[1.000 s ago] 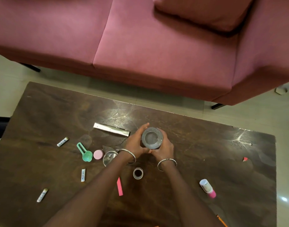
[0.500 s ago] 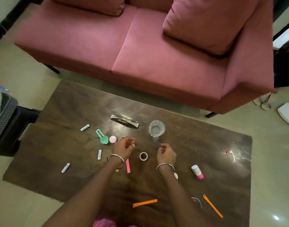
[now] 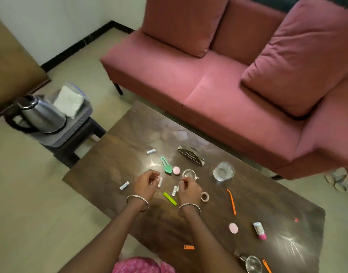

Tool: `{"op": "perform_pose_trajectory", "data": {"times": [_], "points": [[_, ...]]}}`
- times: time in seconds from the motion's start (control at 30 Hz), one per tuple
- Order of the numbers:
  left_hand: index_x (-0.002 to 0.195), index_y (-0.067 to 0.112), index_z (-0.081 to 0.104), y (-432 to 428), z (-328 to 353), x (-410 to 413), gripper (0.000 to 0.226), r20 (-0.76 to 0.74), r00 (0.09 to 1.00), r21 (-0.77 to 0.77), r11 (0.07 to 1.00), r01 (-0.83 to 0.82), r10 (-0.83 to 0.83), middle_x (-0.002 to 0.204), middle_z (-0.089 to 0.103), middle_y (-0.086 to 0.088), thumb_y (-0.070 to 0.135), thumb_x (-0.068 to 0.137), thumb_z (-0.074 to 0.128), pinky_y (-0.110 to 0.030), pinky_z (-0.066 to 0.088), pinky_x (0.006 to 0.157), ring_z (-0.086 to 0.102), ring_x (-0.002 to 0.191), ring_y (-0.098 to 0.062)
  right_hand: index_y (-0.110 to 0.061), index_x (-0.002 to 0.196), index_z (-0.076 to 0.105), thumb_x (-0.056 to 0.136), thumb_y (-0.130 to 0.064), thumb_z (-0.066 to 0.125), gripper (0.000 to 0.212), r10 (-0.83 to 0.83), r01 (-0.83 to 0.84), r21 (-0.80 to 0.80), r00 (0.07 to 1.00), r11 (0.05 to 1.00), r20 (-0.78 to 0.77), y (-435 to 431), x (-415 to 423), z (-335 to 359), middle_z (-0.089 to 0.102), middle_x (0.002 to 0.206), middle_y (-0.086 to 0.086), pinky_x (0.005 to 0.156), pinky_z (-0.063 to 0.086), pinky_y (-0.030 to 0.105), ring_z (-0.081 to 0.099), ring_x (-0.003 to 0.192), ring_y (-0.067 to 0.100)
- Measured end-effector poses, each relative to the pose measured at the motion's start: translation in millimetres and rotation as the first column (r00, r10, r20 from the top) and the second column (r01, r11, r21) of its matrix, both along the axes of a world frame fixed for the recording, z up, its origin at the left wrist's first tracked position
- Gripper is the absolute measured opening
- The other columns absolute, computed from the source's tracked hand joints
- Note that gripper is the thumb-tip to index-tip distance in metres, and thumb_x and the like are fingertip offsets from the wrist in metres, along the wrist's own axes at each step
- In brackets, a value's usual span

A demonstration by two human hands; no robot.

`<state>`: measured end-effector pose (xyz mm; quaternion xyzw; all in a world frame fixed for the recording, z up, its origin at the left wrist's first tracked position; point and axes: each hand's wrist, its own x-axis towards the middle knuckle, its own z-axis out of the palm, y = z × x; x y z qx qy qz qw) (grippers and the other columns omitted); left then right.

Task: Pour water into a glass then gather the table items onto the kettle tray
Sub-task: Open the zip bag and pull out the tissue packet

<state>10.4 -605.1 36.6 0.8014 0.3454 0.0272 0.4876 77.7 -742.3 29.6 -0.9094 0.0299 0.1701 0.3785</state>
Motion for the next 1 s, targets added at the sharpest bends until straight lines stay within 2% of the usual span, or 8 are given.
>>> {"op": "perform_pose_trajectory", "data": {"times": [0.07, 0.17, 0.33, 0.53, 0.77, 0.9, 0.93, 1.0], "points": [[0.096, 0.01, 0.069, 30, 8, -20, 0.016, 0.042, 0.997, -0.024, 0.998, -0.065, 0.066, 0.09, 0.072, -0.003, 0.001, 0.084, 0.064, -0.026, 0.053, 0.079, 0.067, 0.083, -0.015, -0.014, 0.095, 0.073, 0.088, -0.013, 0.059, 0.016, 0.005, -0.005, -0.005, 1.0, 1.0, 0.022, 35, -10, 8, 0.074, 0.09, 0.011, 0.074, 0.044, 0.031, 0.067, 0.09, 0.031], [0.093, 0.011, 0.07, 83, 13, -56, 0.014, 0.084, 0.987, 0.006, 0.99, -0.14, 0.139, 0.085, 0.07, 0.002, 0.002, 0.083, 0.065, -0.008, 0.045, 0.072, 0.064, 0.077, -0.009, -0.014, 0.098, 0.075, 0.088, -0.013, 0.058, 0.019, 0.012, -0.012, 0.01, 1.0, 1.0, 0.021, 88, -33, 16, 0.073, 0.093, 0.011, 0.078, 0.047, 0.032, 0.067, 0.092, 0.03], [0.094, 0.016, 0.072, 189, 20, -126, 0.014, 0.114, 0.967, 0.026, 0.972, -0.234, 0.23, 0.087, 0.072, 0.005, 0.008, 0.084, 0.067, -0.023, 0.052, 0.08, 0.067, 0.082, -0.009, -0.015, 0.102, 0.076, 0.087, -0.011, 0.061, 0.022, 0.036, -0.036, 0.001, 0.999, 0.999, 0.018, 184, -89, 24, 0.075, 0.1, 0.012, 0.085, 0.046, 0.03, 0.068, 0.099, 0.03], [0.091, 0.022, 0.071, 291, 36, -193, 0.015, 0.113, 0.934, 0.059, 0.936, -0.348, 0.34, 0.084, 0.071, 0.009, 0.01, 0.082, 0.066, -0.013, 0.046, 0.073, 0.065, 0.077, -0.005, -0.011, 0.099, 0.076, 0.084, -0.005, 0.063, 0.02, 0.145, -0.145, 0.064, 0.989, 0.987, -0.009, 302, -160, 30, 0.075, 0.092, 0.012, 0.08, 0.045, 0.027, 0.069, 0.092, 0.031], [0.093, 0.022, 0.071, 371, 49, -225, 0.015, 0.125, 0.915, 0.105, 0.912, -0.396, 0.383, 0.085, 0.071, 0.007, 0.012, 0.083, 0.065, -0.019, 0.049, 0.074, 0.064, 0.075, -0.007, -0.02, 0.088, 0.077, 0.084, -0.01, 0.061, 0.019, 0.258, -0.26, 0.054, 0.965, 0.964, 0.054, 399, -185, 45, 0.075, 0.088, 0.0, 0.075, 0.046, 0.022, 0.068, 0.085, 0.022], [0.093, 0.022, 0.07, 417, 47, -229, 0.015, 0.111, 0.915, 0.115, 0.909, -0.4, 0.388, 0.085, 0.071, 0.007, 0.01, 0.084, 0.065, -0.024, 0.053, 0.077, 0.066, 0.077, -0.01, -0.018, 0.094, 0.077, 0.088, -0.011, 0.06, 0.02, 0.311, -0.314, 0.063, 0.949, 0.947, 0.055, 446, -175, 47, 0.075, 0.093, 0.002, 0.083, 0.055, 0.031, 0.069, 0.087, 0.021], [0.093, 0.021, 0.07, 430, 46, -228, 0.015, 0.11, 0.916, 0.122, 0.91, -0.397, 0.385, 0.084, 0.071, 0.007, 0.01, 0.084, 0.065, -0.023, 0.053, 0.076, 0.065, 0.076, -0.009, -0.018, 0.094, 0.076, 0.088, -0.011, 0.059, 0.02, 0.315, -0.319, 0.061, 0.947, 0.946, 0.064, 458, -170, 46, 0.075, 0.093, 0.001, 0.081, 0.053, 0.027, 0.068, 0.086, 0.02], [0.092, 0.021, 0.07, 455, 45, -223, 0.015, 0.123, 0.918, 0.15, 0.908, -0.392, 0.376, 0.083, 0.07, 0.008, 0.009, 0.085, 0.065, -0.01, 0.049, 0.071, 0.063, 0.074, -0.005, -0.017, 0.094, 0.076, 0.09, -0.01, 0.059, 0.019, 0.317, -0.322, 0.049, 0.945, 0.946, 0.081, 482, -162, 43, 0.075, 0.092, 0.0, 0.077, 0.049, 0.023, 0.068, 0.084, 0.018]]}}
